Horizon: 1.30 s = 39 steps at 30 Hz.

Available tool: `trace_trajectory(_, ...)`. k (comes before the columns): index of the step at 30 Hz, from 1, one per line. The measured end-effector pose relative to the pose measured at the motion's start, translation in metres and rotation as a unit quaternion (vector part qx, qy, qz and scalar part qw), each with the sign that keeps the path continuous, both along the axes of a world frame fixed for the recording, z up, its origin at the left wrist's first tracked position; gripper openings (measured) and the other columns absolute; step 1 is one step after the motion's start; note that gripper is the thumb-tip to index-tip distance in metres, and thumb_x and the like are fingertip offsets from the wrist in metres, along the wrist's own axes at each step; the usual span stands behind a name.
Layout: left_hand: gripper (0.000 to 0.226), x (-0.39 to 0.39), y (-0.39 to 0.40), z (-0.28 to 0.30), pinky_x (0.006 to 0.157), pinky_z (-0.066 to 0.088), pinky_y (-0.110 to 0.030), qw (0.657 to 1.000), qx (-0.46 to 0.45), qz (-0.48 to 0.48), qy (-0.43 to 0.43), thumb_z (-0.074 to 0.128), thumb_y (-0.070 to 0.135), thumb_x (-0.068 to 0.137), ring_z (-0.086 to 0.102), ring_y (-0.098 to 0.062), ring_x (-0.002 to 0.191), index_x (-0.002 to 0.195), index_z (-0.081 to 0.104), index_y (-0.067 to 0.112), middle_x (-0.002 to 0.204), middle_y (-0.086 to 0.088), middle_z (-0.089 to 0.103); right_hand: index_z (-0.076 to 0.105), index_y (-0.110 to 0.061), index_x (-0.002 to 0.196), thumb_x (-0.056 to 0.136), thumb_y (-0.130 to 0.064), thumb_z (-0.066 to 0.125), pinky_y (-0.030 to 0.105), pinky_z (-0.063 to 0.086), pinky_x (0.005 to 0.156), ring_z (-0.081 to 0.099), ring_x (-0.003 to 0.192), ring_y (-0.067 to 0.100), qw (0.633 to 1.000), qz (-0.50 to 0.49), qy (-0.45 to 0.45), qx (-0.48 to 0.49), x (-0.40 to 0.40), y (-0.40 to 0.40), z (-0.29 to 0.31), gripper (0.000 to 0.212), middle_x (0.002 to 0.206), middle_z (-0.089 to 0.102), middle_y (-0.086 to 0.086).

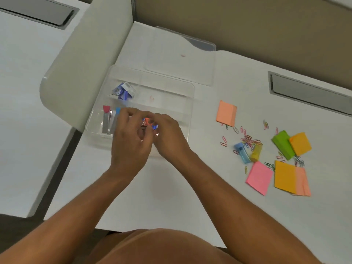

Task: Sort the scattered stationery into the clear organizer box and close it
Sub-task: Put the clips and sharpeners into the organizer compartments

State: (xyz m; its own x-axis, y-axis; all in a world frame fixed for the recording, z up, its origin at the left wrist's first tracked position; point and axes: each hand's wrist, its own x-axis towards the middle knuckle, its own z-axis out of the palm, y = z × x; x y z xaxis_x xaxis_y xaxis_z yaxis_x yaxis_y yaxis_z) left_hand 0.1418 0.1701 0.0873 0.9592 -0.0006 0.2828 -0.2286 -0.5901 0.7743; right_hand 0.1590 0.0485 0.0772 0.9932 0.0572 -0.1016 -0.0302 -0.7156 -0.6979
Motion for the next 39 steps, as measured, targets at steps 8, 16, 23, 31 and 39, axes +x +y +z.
trace_trajectory(8,0.015,-0.04,-0.07,-0.008,0.062,0.045,-0.02,0.989,-0.043,-0.129,0.052,0.066,0.009,0.092,0.055,-0.014,0.065,0.103,0.066,0.017,0.097,0.005,0.056,0.066,-0.024,0.099,0.089,-0.007,0.064,0.017,0.052,0.073,0.063,0.084,0.006,0.987,-0.156,-0.009,0.05,-0.067,-0.079,0.002,0.02,0.099,0.067,-0.012)
trace_trajectory(16,0.021,-0.068,-0.155,-0.03,0.073,0.058,-0.027,0.927,0.016,-0.263,0.267,0.068,0.024,0.094,0.066,-0.007,0.079,0.112,0.064,0.035,0.097,0.014,0.064,0.063,-0.02,0.118,0.087,-0.016,0.075,0.038,0.054,0.09,0.057,0.107,0.02,0.95,-0.291,-0.027,-0.109,-0.116,-0.223,-0.042,0.033,0.116,0.066,-0.002)
trace_trajectory(23,0.021,-0.078,-0.221,-0.043,0.066,0.061,-0.019,0.899,-0.076,-0.164,0.398,0.068,0.02,0.095,0.075,-0.012,0.085,0.111,0.065,0.033,0.096,0.01,0.072,0.058,-0.019,0.133,0.089,-0.024,0.073,0.035,0.051,0.078,0.052,0.105,0.024,0.952,-0.256,0.009,-0.167,-0.111,-0.257,-0.061,0.047,0.12,0.068,0.002)
trace_trajectory(31,0.031,-0.079,-0.249,-0.024,0.074,0.064,-0.032,0.853,-0.307,-0.053,0.42,0.072,0.03,0.096,0.078,-0.021,0.093,0.125,0.068,0.022,0.111,-0.004,0.076,0.056,-0.031,0.125,0.088,-0.036,0.078,0.01,0.044,0.07,0.061,0.096,0.006,0.976,-0.158,-0.001,0.148,-0.151,-0.26,-0.018,0.043,0.105,0.067,-0.014)
trace_trajectory(39,0.022,-0.084,-0.248,-0.024,0.071,0.065,-0.035,0.855,-0.315,0.007,0.413,0.067,0.03,0.099,0.073,-0.023,0.092,0.117,0.072,0.019,0.1,-0.009,0.075,0.068,-0.021,0.114,0.086,0.006,0.056,0.035,0.052,0.076,0.059,0.101,0.024,0.981,-0.177,-0.052,-0.055,-0.115,-0.344,-0.046,0.041,0.119,0.055,0.004)
